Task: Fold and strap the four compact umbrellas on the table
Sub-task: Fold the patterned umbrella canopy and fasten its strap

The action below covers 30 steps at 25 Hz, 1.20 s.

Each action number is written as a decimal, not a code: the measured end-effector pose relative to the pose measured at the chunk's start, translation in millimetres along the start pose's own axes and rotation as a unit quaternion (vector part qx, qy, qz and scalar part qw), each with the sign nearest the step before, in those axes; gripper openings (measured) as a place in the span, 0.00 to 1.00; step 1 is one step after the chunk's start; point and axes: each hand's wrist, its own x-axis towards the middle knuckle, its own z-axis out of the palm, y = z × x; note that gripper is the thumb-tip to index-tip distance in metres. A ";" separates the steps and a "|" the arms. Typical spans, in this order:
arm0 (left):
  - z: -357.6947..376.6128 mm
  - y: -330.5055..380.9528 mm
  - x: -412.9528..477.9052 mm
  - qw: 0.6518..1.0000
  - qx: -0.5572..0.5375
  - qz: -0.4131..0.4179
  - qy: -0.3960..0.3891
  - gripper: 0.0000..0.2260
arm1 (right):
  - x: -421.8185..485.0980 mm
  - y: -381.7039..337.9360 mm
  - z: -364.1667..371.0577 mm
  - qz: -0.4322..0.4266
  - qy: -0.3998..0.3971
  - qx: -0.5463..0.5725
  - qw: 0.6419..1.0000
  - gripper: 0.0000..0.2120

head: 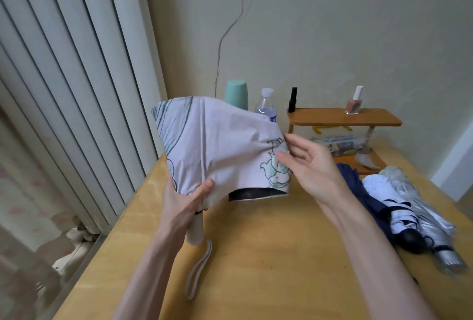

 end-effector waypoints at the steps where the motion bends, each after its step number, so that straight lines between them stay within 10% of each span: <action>1: 1.6 -0.8 -0.4 1.000 -0.004 -0.002 0.003 0.45 | -0.3 -0.7 2.3 -0.008 -0.011 -0.006 1.000 0.15; 12: 25.8 9.7 -21.0 0.962 0.090 -0.004 -0.258 0.45 | 21.3 -42.1 64.4 -0.083 -0.069 -0.081 0.991 0.04; 15: 45.1 13.7 -32.0 0.971 0.090 -0.019 -0.220 0.21 | 34.3 -53.0 88.5 -0.045 -0.107 -0.178 0.977 0.15; 20: 48.9 21.9 -36.4 0.983 -0.043 -0.116 -0.135 0.19 | 37.6 -59.7 87.8 -0.014 -0.294 -0.193 0.936 0.18; 24: 39.6 26.1 -31.4 0.971 -0.104 -0.156 -0.151 0.16 | 63.3 -63.8 64.0 -0.199 -0.095 -0.246 0.944 0.15; 30: 24.2 44.2 -33.7 0.976 -0.070 -0.153 -0.139 0.07 | 92.1 -87.6 37.4 -0.022 -0.129 -0.407 0.904 0.54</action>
